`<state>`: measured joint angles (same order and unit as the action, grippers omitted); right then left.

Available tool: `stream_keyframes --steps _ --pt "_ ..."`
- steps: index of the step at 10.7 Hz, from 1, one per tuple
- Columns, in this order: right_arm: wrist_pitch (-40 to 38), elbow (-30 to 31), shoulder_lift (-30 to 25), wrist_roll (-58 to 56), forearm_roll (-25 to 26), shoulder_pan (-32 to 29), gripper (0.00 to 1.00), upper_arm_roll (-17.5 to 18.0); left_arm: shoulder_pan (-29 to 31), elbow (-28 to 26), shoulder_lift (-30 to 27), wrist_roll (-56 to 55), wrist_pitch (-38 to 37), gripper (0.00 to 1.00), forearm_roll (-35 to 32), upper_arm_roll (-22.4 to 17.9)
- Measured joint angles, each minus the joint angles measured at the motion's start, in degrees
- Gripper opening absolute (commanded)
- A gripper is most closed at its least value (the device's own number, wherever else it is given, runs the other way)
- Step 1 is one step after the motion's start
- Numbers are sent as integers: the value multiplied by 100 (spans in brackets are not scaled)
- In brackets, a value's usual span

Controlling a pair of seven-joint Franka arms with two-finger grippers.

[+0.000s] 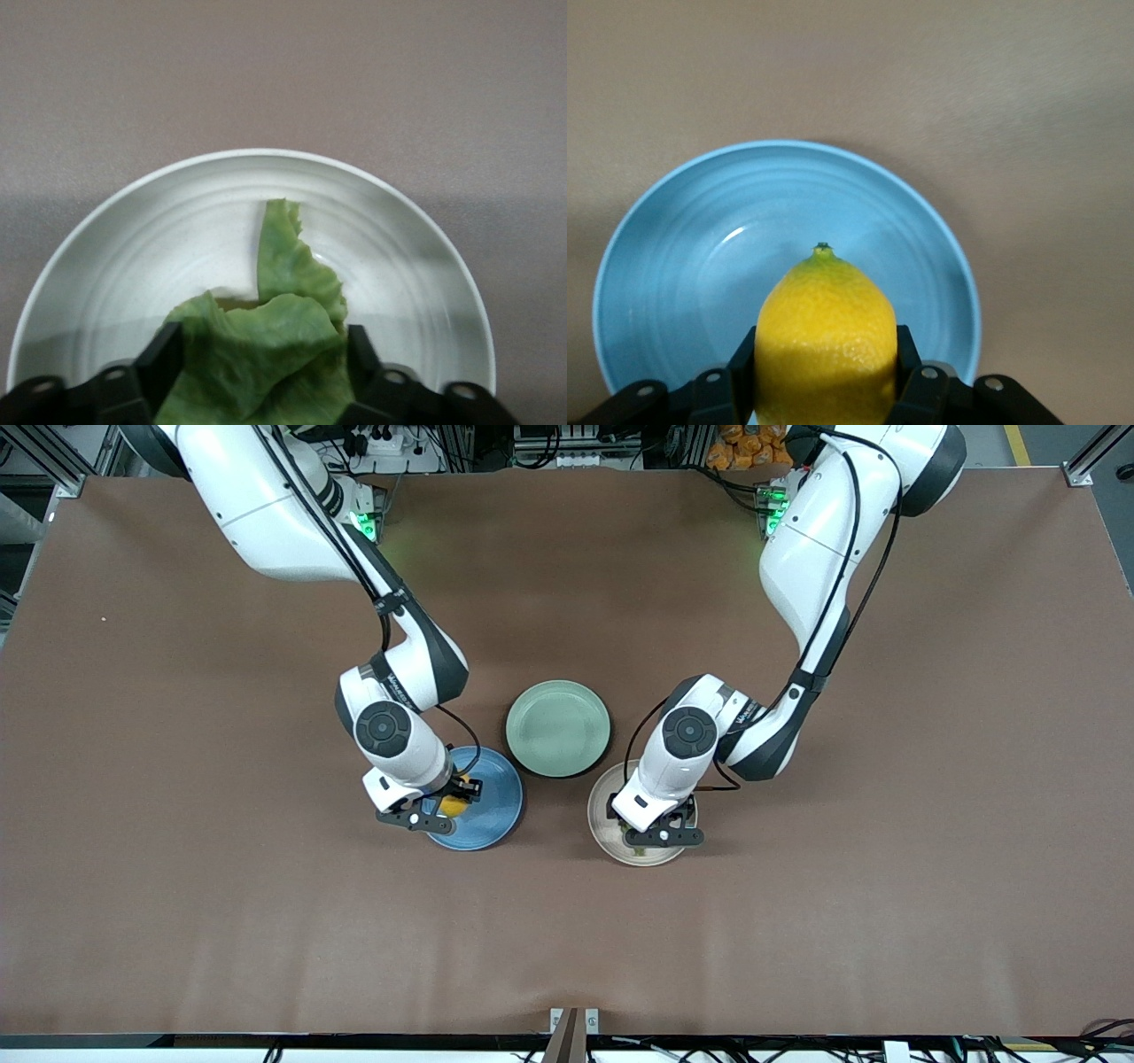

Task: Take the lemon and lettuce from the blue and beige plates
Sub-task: 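Lift the lemon off the blue plate while the left gripper lifts the lettuce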

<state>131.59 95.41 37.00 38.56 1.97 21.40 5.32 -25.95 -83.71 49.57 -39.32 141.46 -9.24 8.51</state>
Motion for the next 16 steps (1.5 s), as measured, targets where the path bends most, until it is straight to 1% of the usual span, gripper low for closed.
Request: stream_keyframes --steps 3,6,10,13,16 --pt "-811 -32 -409 -539 0 -270 23 -3 -26 30 2 -60 4 0 -1 -8" --pt "-1347 -8 -714 -1114 0 -585 23 -49 -23 101 -2 -65 14 0 -1 -28" --pt "-1445 173 -915 -2030 0 -885 23 -298 42 170 -181 -66 -38 0 -2 -57" --pt "-1444 310 -986 -2985 0 -1102 23 -652 105 174 -449 -96 -410 0 -2 -66" --pt "-1304 446 -996 -3593 0 -1162 23 -897 254 188 -798 -104 -945 0 -2 -70"
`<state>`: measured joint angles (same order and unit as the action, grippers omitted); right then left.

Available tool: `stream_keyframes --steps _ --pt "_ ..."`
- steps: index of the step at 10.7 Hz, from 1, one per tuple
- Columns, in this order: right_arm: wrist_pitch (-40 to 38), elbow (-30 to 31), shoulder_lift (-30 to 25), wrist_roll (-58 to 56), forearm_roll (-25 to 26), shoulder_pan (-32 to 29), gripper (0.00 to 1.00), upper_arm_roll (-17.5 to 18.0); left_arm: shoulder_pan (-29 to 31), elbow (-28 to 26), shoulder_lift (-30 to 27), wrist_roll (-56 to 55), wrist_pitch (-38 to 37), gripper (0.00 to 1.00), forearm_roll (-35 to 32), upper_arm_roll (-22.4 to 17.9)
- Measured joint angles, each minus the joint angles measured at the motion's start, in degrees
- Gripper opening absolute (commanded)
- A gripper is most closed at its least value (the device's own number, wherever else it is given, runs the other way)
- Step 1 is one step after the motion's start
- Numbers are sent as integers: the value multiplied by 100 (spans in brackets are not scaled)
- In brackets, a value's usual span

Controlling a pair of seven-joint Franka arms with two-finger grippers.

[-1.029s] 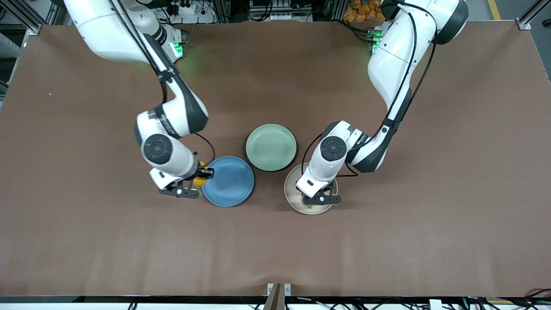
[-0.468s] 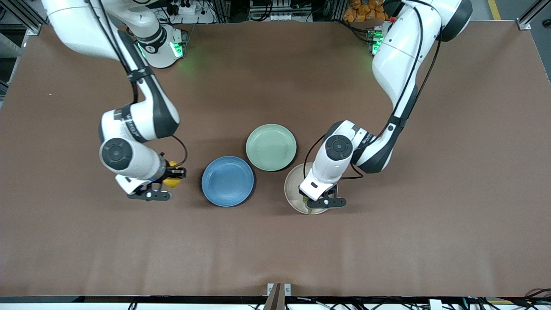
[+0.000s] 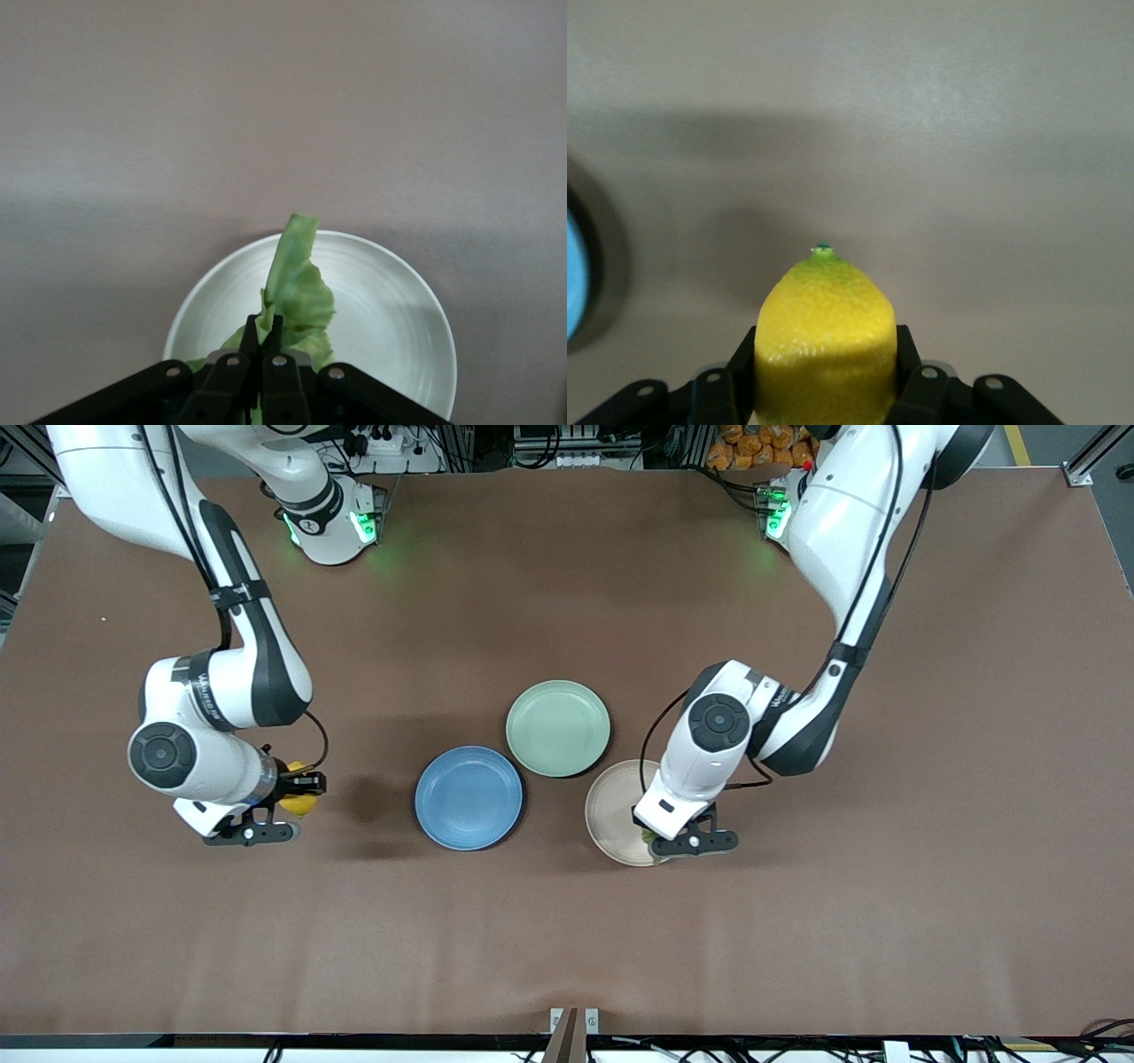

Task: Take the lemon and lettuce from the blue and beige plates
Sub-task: 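Lift the lemon off the blue plate while the left gripper lifts the lettuce, then lower the lemon onto the table while the left gripper lowers the lettuce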

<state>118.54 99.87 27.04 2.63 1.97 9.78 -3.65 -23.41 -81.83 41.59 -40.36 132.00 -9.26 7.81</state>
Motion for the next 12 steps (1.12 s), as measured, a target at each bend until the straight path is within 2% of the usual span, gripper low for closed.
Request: stream_keyframes --steps 5,9,12 --pt "1005 784 -23 -428 0 -56 23 -139 278 5 -601 0 -748 0 0 2" --pt "1742 1335 -39 -483 0 -182 23 -164 636 4 -672 140 -866 0 0 7" --pt "2159 1740 -44 -498 0 -205 23 -356 1060 4 -700 625 -1036 0 0 7"
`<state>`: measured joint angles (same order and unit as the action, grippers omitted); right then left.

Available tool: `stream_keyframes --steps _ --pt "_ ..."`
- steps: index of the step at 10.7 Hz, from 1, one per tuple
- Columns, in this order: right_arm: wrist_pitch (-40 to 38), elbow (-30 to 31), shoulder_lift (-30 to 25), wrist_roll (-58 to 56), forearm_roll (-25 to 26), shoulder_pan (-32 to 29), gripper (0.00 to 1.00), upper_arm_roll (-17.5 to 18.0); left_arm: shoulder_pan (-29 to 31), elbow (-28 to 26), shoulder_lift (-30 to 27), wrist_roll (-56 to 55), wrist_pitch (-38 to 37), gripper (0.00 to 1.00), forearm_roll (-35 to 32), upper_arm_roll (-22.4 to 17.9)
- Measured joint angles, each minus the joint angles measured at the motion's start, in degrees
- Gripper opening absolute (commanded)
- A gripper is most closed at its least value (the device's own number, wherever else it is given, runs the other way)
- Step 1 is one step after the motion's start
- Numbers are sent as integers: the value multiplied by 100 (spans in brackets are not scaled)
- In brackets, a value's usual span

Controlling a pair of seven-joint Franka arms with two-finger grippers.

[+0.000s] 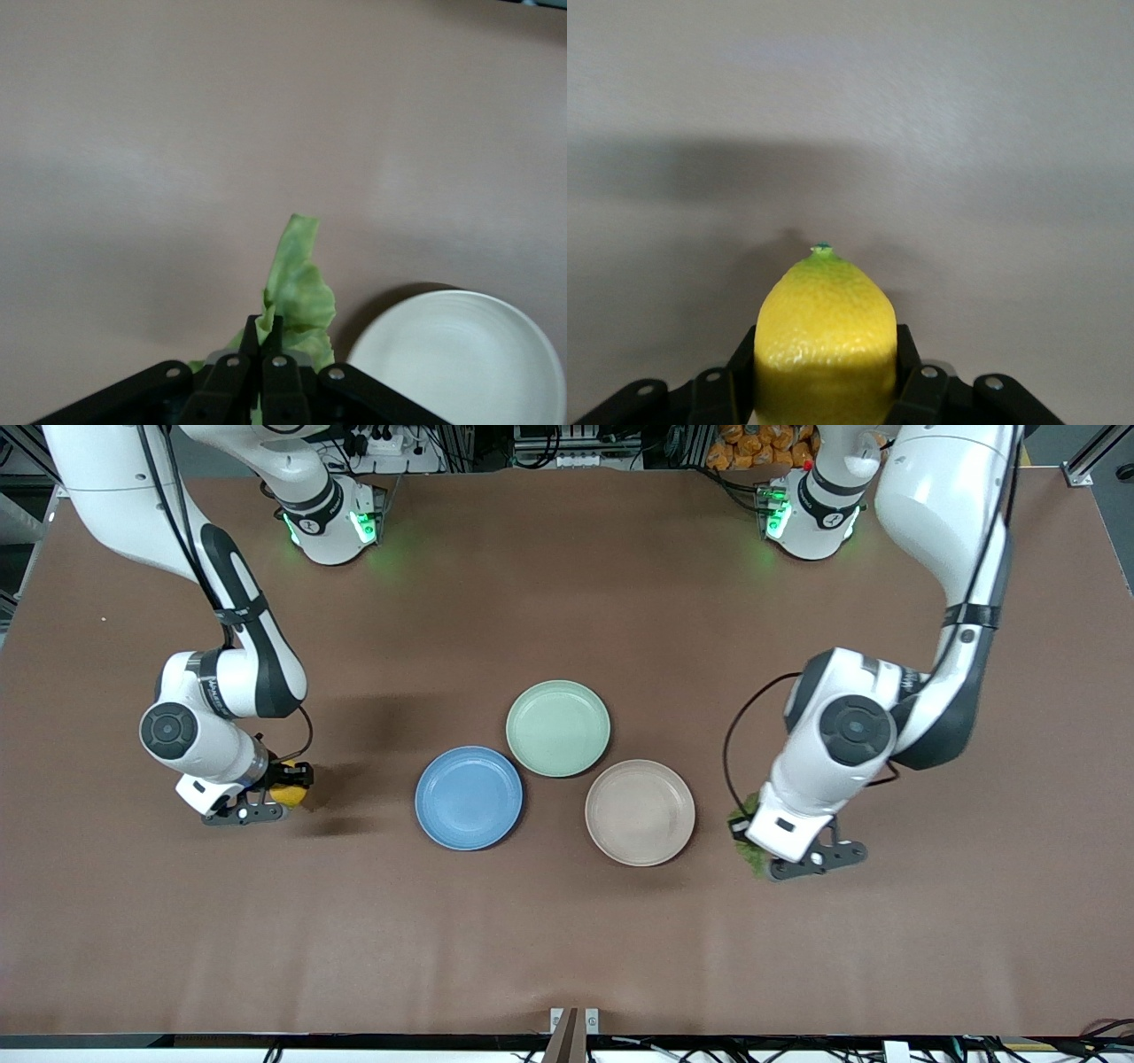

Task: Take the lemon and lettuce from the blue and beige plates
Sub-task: 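Lower the lemon onto the table while the left gripper lowers the lettuce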

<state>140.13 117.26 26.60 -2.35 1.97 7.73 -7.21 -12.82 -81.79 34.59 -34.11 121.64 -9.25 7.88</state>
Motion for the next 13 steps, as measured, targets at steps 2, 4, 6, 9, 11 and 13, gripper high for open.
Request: stream_keyframes --steps 2,4,6,9,11,13 --pt "232 174 0 -14 0 -27 23 -27 246 -4 0 178 -210 0 0 2" --pt "385 257 1 -15 0 -29 24 -27 471 -9 0 500 -282 0 0 -1" --pt "637 361 25 -15 0 -33 55 -27 647 -24 0 772 -289 0 0 0" --pt "673 358 21 -14 -3 -57 100 -30 685 -83 8 861 -299 100 -8 -2" --pt "546 281 -89 -14 -3 -73 100 -33 677 -134 24 1000 -309 100 -24 -1" --pt "-238 -42 -280 -14 -5 -73 100 -35 687 -259 28 1014 -328 100 -25 -2"
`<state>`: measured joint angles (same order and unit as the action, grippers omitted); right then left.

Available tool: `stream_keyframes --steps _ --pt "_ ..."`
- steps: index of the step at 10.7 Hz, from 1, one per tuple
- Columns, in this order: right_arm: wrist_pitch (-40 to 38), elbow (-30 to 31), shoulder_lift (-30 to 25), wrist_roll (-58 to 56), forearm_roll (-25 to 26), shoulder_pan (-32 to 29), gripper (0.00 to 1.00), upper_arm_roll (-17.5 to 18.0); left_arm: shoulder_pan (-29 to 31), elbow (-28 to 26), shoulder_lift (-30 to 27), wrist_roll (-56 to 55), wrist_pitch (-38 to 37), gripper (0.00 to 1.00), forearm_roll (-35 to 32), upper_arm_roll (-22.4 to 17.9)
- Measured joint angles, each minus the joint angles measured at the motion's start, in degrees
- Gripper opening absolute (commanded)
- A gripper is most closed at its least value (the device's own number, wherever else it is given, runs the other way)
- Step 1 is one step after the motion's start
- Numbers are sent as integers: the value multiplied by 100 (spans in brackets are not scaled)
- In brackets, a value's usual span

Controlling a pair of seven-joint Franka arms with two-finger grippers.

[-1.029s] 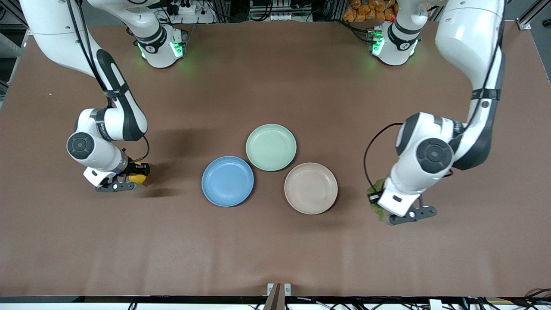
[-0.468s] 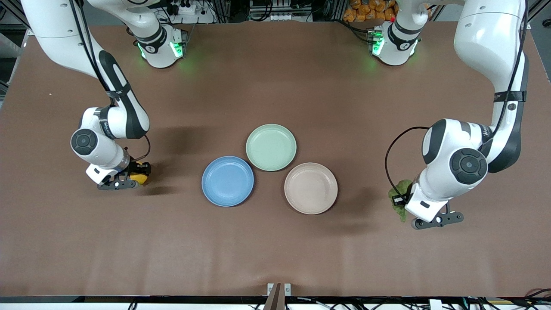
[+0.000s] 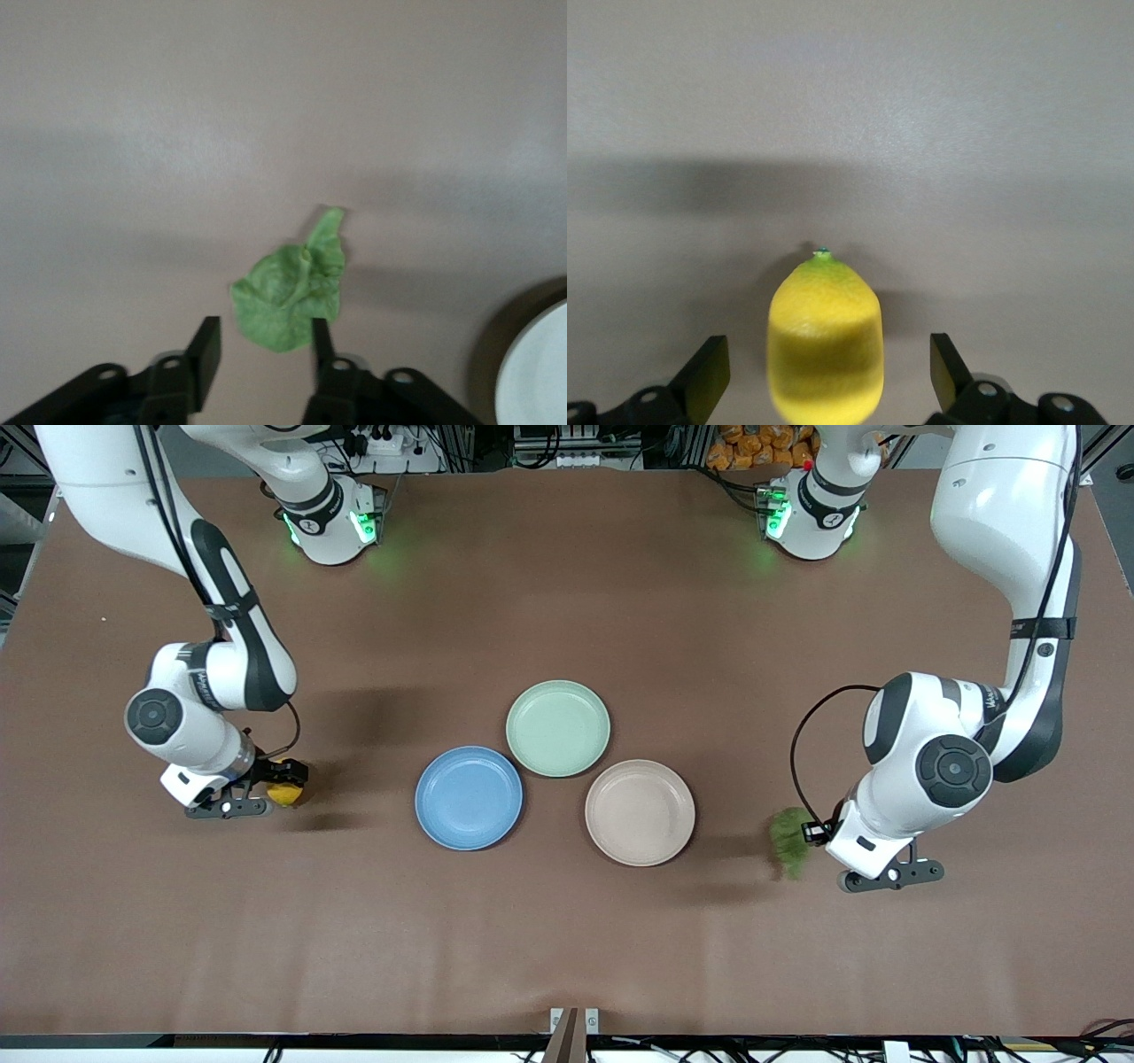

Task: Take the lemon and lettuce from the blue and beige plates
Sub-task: 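Lower the lemon onto the table while the left gripper lowers the lettuce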

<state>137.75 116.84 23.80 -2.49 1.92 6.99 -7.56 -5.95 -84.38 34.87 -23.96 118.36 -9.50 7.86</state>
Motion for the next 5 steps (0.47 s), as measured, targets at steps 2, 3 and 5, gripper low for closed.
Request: stream_keyframes --steps 2,3,5 --pt "-721 -378 -191 0 -22 0 100 -1 156 -158 -46 3 -1 100 0 13" --pt "-949 -511 -271 0 -32 -1 100 -2 278 -249 -107 8 -2 100 0 42" --pt "-1192 -646 -447 2 -39 -2 100 -25 381 -521 -315 8 -10 100 0 79"
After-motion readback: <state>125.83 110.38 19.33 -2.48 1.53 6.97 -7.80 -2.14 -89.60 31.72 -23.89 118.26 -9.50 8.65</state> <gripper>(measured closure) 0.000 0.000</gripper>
